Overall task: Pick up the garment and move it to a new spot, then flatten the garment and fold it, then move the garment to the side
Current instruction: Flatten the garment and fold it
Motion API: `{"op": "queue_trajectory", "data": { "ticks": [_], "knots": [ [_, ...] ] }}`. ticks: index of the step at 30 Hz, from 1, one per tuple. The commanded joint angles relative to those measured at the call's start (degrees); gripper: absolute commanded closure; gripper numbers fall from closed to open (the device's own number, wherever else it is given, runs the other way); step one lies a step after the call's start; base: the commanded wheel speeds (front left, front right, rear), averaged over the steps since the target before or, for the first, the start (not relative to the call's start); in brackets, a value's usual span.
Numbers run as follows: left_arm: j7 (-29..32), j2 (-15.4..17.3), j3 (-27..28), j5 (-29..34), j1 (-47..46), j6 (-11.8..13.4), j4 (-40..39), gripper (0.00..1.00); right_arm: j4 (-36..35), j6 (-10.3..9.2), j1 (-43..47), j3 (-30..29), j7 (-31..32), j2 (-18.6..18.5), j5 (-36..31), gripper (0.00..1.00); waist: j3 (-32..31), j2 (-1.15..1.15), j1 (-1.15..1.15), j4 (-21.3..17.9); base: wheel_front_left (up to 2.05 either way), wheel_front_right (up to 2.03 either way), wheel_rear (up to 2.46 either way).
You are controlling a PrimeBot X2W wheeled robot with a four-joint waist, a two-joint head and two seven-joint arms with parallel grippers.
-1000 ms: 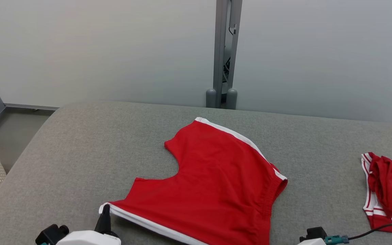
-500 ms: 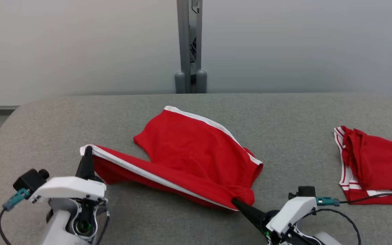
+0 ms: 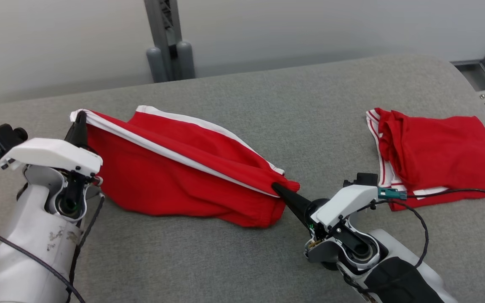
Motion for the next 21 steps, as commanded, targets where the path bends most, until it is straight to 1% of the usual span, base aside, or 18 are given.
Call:
{"op": "queue_trajectory", "data": {
  "ticks": [1, 5, 10, 13, 21],
  "knots": [
    [0.32, 1.08, -0.16, 0.48, -1.87, 0.27, 1.01, 1.00, 0.25, 0.01, -0.80, 0.68, -0.88, -0.65, 1.76, 1.00, 3.30, 0.00, 0.00, -3.15, 0.00, 0.00, 0.00],
    [1.74, 2.05, -1.39, 1.90, -5.77, 0.01, 4.59, 1.00, 0.42, 0.01, -3.89, 4.24, -2.78, -0.64, 7.09, 1.00, 5.92, 0.00, 0.00, -5.14, 0.00, 0.00, 0.00],
    [2.14, 3.17, -2.37, 3.23, -9.86, -0.16, 9.11, 1.00, 0.39, 0.01, -7.15, 9.24, -5.15, -0.65, 12.80, 1.00, 8.51, 0.00, 0.00, -6.81, 0.00, 0.00, 0.00],
    [2.23, 3.16, -2.94, 3.79, -12.11, -0.44, 11.30, 1.00, 0.14, 0.01, -8.97, 11.73, -6.58, -0.65, 15.66, 1.00, 9.77, 0.00, 0.00, -7.27, 0.00, 0.00, 0.00],
    [1.44, 4.24, -4.05, 5.34, -17.90, -0.16, 16.81, 1.00, -1.24, 0.01, -13.89, 17.51, -9.43, -0.64, 21.72, 1.00, 12.27, 0.00, 0.00, -7.94, 0.00, 0.00, 0.00]
  ]
}}
